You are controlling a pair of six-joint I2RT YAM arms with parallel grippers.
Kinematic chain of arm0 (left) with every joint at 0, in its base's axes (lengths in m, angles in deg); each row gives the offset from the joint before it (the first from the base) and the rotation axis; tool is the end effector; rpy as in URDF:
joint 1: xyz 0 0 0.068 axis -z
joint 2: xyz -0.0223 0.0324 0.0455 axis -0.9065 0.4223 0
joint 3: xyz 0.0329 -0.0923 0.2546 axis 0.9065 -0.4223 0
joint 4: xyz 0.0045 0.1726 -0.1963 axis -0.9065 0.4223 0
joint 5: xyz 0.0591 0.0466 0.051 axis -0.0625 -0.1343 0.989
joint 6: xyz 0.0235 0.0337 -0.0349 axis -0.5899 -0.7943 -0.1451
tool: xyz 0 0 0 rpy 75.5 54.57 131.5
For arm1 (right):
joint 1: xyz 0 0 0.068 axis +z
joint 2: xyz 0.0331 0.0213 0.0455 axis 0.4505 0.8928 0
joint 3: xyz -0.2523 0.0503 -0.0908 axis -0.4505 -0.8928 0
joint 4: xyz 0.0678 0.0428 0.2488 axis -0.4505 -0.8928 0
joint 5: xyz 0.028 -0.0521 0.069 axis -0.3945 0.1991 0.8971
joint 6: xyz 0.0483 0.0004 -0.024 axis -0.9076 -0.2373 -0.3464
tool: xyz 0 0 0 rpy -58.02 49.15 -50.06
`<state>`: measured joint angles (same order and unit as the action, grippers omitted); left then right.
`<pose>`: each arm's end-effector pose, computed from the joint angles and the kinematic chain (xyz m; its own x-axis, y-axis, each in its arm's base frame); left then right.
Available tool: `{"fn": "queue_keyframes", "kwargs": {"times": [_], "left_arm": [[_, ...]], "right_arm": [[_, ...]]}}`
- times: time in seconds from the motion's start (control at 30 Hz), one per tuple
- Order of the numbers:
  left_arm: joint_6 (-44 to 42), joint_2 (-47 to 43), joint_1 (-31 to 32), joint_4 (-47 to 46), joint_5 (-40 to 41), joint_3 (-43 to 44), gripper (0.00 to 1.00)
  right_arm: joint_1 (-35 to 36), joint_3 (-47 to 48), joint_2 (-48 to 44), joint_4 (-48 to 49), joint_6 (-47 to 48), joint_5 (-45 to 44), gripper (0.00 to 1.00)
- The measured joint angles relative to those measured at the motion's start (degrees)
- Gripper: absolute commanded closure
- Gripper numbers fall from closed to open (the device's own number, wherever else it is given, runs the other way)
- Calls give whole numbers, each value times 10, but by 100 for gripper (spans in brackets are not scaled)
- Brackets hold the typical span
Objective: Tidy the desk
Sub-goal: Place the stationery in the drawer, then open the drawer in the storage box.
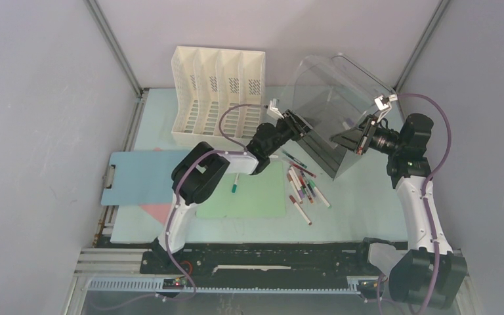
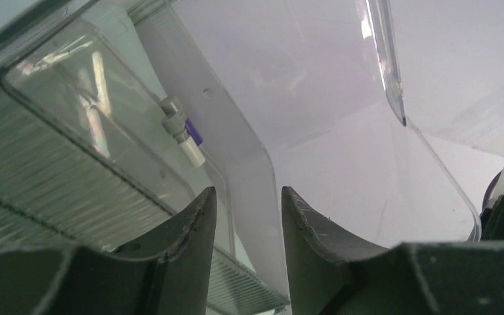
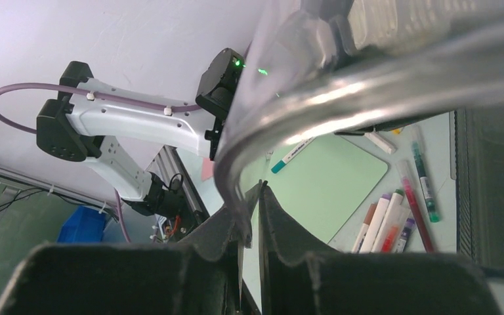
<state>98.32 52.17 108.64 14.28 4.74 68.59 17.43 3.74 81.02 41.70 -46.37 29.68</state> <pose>0.3541 -0.3432 0.2014 -0.6438 -0.6345 -0.4278 0.4409 0.1493 -0.8850 0.2318 -0.0046 0.3445 -0.5267 0.2594 -0.8095 -0.6766 0.4485 0.5839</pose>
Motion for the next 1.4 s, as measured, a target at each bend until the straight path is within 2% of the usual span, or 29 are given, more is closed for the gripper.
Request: {"fn": "queue_keyframes", "kwargs": {"times": [0.57,0.83,1.0,1.03,1.13,1.2,1.27,1.4], "left_arm": [[-78,-117,4,-43,-3,-211,56],[-179,-237,5,-25,27,-327,56],[-261,-337,5,36,72,-399,55],[-275,-355,5,50,82,-408,53],[-331,-421,5,105,123,-436,24],[-365,-474,5,142,155,-455,8],[-394,-522,5,177,187,-466,1],[-420,-603,-7,219,213,-488,0]], "right_arm": [[1,0,-3,-7,8,2,83],[1,0,-4,-36,52,-2,82],[2,0,-11,-68,94,-16,81],[3,0,-13,-76,104,-20,81],[5,4,-18,-106,136,-35,81],[5,6,-21,-123,155,-46,80],[6,6,-24,-137,175,-57,80],[8,6,-27,-164,211,-80,80]]}}
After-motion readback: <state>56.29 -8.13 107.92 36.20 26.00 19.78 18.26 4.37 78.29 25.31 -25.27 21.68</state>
